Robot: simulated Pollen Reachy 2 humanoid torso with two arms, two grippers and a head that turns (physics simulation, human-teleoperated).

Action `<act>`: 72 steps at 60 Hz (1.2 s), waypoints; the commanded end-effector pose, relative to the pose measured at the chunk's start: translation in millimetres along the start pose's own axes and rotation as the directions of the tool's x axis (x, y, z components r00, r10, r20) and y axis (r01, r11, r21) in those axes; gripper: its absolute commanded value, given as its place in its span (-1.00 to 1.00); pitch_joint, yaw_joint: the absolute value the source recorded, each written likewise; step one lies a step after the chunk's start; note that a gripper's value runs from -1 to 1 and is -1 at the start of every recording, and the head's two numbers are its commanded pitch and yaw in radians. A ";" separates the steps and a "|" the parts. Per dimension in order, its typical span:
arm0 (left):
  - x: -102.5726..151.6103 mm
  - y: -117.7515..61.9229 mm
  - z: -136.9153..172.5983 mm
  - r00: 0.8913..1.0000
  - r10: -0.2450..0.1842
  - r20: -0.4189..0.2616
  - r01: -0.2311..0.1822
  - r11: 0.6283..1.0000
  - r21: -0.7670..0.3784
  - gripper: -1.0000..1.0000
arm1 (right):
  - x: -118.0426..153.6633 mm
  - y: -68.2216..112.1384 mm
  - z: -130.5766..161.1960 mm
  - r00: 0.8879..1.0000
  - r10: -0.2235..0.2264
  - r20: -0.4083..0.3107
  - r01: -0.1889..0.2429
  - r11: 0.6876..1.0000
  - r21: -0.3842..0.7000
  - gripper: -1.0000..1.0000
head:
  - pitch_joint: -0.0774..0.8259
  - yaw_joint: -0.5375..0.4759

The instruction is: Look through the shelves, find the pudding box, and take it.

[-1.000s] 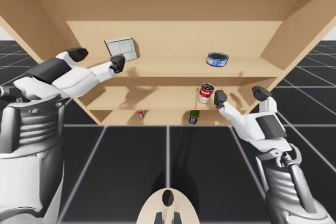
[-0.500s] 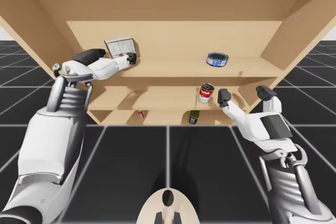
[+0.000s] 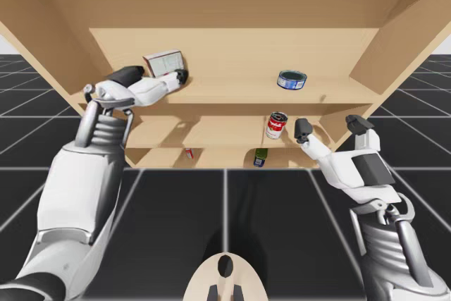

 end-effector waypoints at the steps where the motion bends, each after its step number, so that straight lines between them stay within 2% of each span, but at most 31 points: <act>1: 5.4 -21.2 0.9 1.000 -0.015 0.004 0.015 0.999 -0.052 1.00 | 0.4 -0.7 -0.1 1.000 -0.001 0.002 0.001 1.000 -0.001 -1.00 | -0.48 0.59; 10: 9.1 -29.0 8.3 0.999 -0.029 0.026 0.031 0.997 -0.072 1.00 | 0.4 -0.2 -0.4 1.000 -0.001 0.001 0.001 1.000 0.001 -1.00 | -0.48 0.59; 32: 16.7 -29.0 18.7 0.997 -0.033 0.069 0.037 0.997 -0.066 1.00 | 1.4 -0.2 -0.2 1.000 -0.003 0.003 0.003 1.000 0.001 -1.00 | -0.49 0.59; 51: 34.5 -29.0 42.9 0.988 -0.039 0.150 0.047 0.998 -0.047 1.00 | 1.7 0.6 -0.2 1.000 -0.003 0.003 0.003 1.000 0.000 -1.00 | -0.49 0.59; 62: 28.1 -25.5 72.8 0.987 -0.042 0.154 0.048 0.998 -0.034 1.00 | 2.0 0.9 0.2 1.000 -0.005 0.003 0.005 1.000 -0.001 -1.00 | -0.49 0.60; 69: 19.3 -23.1 104.1 0.986 -0.052 0.161 0.056 0.998 -0.020 1.00 | 2.0 0.3 0.5 1.000 -0.011 0.003 0.011 1.000 -0.005 -1.00 | -0.48 0.59; 70: 17.1 -22.7 116.3 0.984 -0.059 0.169 0.062 0.998 -0.014 1.00 | 2.5 -0.4 1.0 1.000 -0.029 -0.001 0.029 1.000 0.010 -1.00 | -0.48 0.59; 72: 15.6 -22.5 129.7 0.982 -0.060 0.179 0.065 0.998 -0.018 1.00 | 2.4 -0.5 1.2 1.000 -0.028 0.000 0.028 1.000 0.012 -1.00 | -0.48 0.59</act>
